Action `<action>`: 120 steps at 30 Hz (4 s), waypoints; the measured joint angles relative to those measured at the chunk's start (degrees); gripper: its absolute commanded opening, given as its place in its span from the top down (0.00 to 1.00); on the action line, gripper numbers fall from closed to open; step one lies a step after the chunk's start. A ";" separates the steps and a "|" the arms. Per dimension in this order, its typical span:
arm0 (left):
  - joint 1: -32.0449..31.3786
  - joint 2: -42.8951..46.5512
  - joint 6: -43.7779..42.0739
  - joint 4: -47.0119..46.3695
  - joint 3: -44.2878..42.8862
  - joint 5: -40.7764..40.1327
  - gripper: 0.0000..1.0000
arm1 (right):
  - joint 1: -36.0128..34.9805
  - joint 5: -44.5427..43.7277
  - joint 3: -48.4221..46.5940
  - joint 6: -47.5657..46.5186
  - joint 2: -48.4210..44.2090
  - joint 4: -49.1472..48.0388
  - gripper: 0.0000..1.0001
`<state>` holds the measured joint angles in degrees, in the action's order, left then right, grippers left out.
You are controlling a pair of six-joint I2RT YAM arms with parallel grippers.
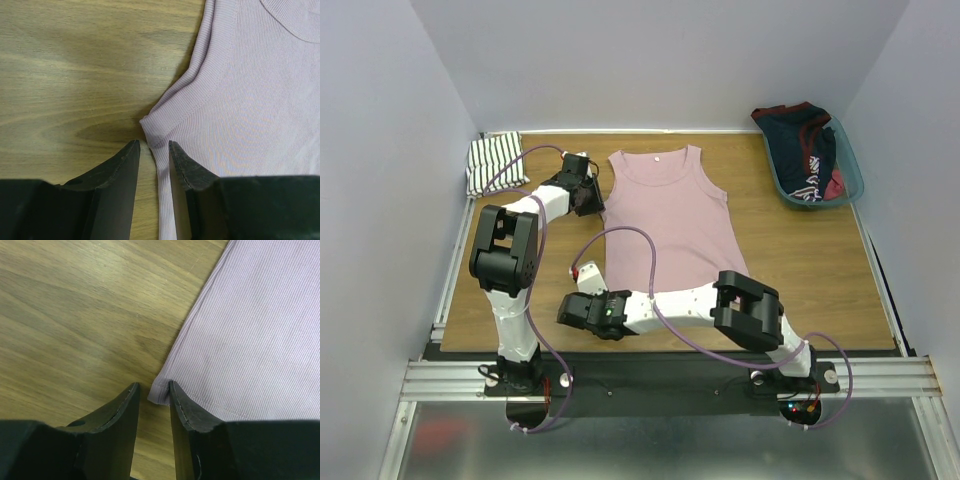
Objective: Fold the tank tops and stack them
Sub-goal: Fold the tank top
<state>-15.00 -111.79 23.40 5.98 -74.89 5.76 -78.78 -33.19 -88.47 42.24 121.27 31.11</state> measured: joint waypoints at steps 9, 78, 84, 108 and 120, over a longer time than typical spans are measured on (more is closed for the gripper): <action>0.00 -0.02 0.07 -0.15 0.00 -0.33 0.61 | 0.00 -0.09 -0.44 0.09 0.37 0.07 0.87; 3.48 8.72 10.32 -5.99 13.44 -10.19 1.00 | 1.14 20.87 15.43 1.51 -12.20 -14.86 1.00; 4.57 9.11 9.64 -1.99 9.01 -12.50 1.00 | 1.11 22.29 11.69 1.53 -9.86 -15.82 1.00; -8.44 -1.22 9.51 2.27 -4.96 -13.79 1.00 | 7.52 19.61 37.31 10.40 -30.88 -22.53 1.00; -12.00 -2.91 10.14 2.95 -7.10 -15.37 1.00 | 7.56 17.29 44.59 13.53 -36.87 -23.71 1.00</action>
<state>-27.00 -114.69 33.54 8.93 -82.00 -9.61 -71.22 -15.90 -43.88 55.77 84.40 7.40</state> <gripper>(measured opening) 0.019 0.073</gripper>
